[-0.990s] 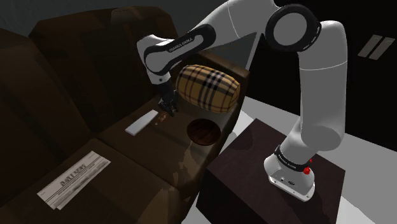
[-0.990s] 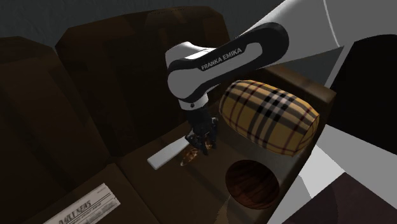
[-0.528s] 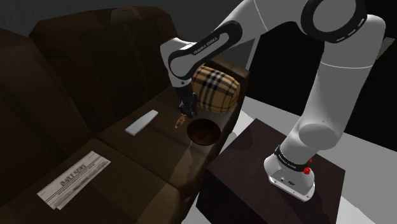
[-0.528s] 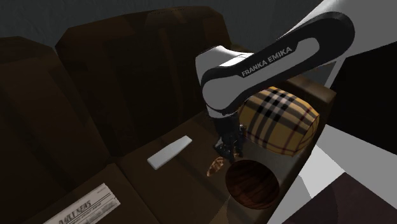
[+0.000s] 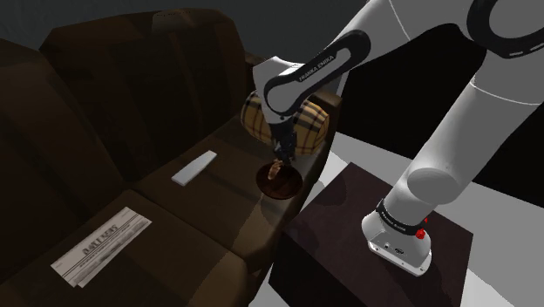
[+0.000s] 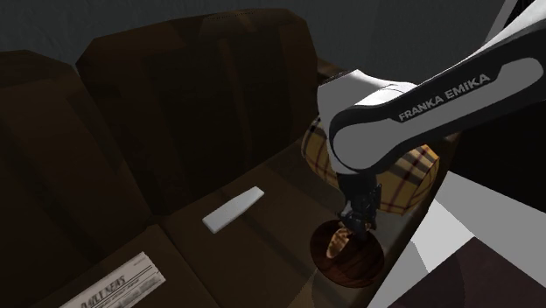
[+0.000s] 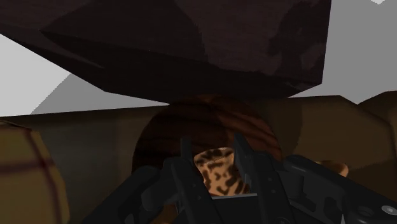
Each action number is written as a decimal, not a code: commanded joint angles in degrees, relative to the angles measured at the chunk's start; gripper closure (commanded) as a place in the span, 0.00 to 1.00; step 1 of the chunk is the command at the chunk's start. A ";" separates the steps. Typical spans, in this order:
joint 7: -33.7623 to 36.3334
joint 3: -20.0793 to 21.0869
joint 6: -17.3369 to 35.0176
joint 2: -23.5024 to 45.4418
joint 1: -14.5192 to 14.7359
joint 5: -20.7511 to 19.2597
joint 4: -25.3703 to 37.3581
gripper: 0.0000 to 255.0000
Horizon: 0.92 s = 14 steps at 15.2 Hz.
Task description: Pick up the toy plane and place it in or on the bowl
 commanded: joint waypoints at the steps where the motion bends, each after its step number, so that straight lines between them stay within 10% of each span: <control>1: -0.11 -0.08 1.32 0.07 -0.08 -0.09 -1.26 1.00; 14: 2.12 -0.57 11.39 9.06 0.14 -2.97 -2.71 1.00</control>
